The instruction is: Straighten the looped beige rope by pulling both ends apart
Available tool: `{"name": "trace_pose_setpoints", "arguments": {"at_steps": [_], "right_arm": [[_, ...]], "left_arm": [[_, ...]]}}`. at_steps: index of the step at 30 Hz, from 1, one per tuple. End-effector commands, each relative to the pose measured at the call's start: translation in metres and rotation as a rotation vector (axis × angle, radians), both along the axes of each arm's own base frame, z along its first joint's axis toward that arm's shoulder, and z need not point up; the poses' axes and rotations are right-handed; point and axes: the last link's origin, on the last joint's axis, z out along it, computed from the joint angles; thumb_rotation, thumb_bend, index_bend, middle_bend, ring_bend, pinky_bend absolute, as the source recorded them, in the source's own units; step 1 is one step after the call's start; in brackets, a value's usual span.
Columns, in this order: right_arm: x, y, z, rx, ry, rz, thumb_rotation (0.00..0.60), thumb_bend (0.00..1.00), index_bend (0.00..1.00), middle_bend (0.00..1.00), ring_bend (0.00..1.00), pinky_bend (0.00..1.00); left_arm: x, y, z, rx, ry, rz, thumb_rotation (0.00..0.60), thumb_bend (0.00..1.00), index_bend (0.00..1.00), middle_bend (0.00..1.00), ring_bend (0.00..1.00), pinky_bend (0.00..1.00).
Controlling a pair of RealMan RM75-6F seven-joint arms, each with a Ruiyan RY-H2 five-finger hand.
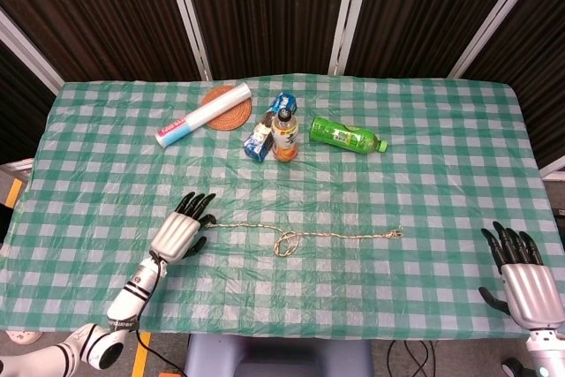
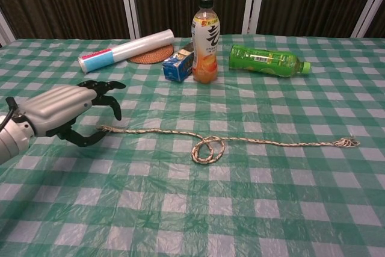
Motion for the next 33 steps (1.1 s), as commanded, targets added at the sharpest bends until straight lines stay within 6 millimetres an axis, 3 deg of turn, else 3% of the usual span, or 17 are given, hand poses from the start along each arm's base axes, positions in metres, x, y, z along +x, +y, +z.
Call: {"name": "trace_pose_setpoints", "arguments": {"at_steps": [1, 11, 33], "right_arm": [[0.000, 0.000, 0.001, -0.002, -0.001, -0.002, 0.600, 0.29, 0.00, 0.00, 0.00, 0.00], [-0.002, -0.001, 0.003, -0.008, -0.003, -0.008, 0.600, 0.29, 0.00, 0.00, 0.00, 0.00], [-0.001, -0.001, 0.001, -0.003, 0.003, -0.012, 0.600, 0.29, 0.00, 0.00, 0.00, 0.00]], "left_arm": [[0.003, 0.010, -0.010, 0.020, 0.020, 0.008, 0.600, 0.43, 0.39, 0.00, 0.00, 0.05], [-0.007, 0.017, -0.021, 0.029, 0.047, 0.045, 0.600, 0.43, 0.42, 0.00, 0.00, 0.06], [-0.010, 0.022, -0.026, 0.046, 0.056, 0.056, 0.600, 0.43, 0.53, 0.03, 0.00, 0.06]]}}
